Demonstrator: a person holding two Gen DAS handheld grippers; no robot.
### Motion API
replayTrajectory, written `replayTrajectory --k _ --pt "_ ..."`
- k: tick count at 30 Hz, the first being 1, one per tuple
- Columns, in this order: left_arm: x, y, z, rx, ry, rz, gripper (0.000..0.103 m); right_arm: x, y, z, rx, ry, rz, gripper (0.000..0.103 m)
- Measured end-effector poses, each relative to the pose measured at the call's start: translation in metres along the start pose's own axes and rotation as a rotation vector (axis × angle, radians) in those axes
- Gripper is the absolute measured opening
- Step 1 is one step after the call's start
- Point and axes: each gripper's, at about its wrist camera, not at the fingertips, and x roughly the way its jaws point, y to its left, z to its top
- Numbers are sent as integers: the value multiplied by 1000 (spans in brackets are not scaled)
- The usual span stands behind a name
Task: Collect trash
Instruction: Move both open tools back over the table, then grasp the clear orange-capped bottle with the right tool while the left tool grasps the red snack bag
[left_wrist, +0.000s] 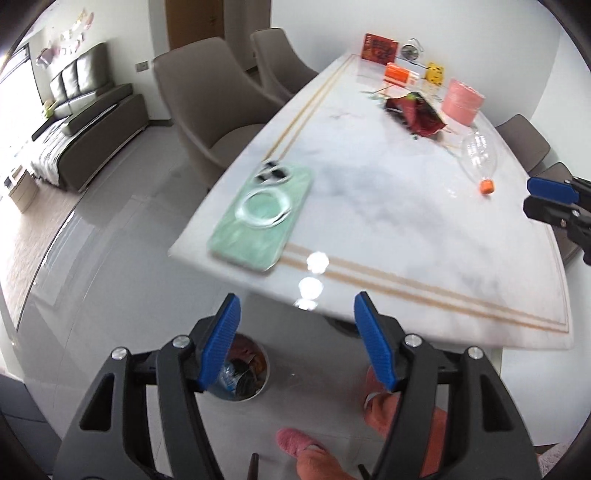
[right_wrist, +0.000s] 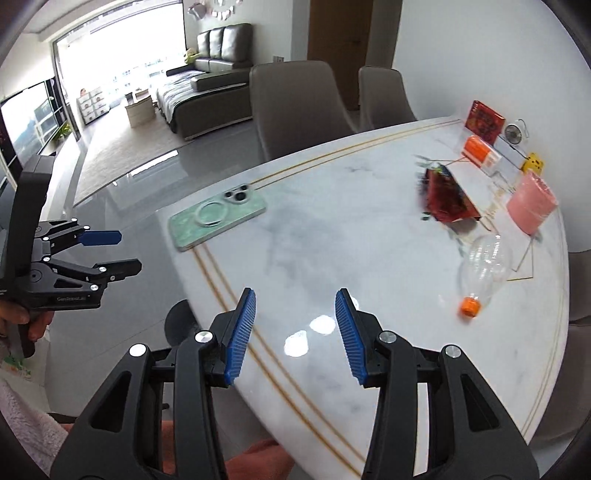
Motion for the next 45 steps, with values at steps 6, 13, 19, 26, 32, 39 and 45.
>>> replayTrajectory --k 6,13,19,26,32,39,45 --pt "26 -76 60 -4 -27 9 65 -13 -92 14 -32 -28 -9 43" --pt "56 -153 115 3 -57 13 65 2 -189 32 -88 -1 8 43" --pt "84 -189 139 48 -37 10 65 30 -249 40 -103 28 77 43" --pt "124 -210 184 69 -17 10 65 61 -287 48 -156 83 200 43" --pt "166 -226 222 85 -2 3 65 85 -300 52 -209 129 293 44" --pt "211 -234 256 101 8 7 65 109 -316 64 -307 207 387 44" --pt "245 -236 277 109 17 18 65 128 -318 65 -366 272 478 43"
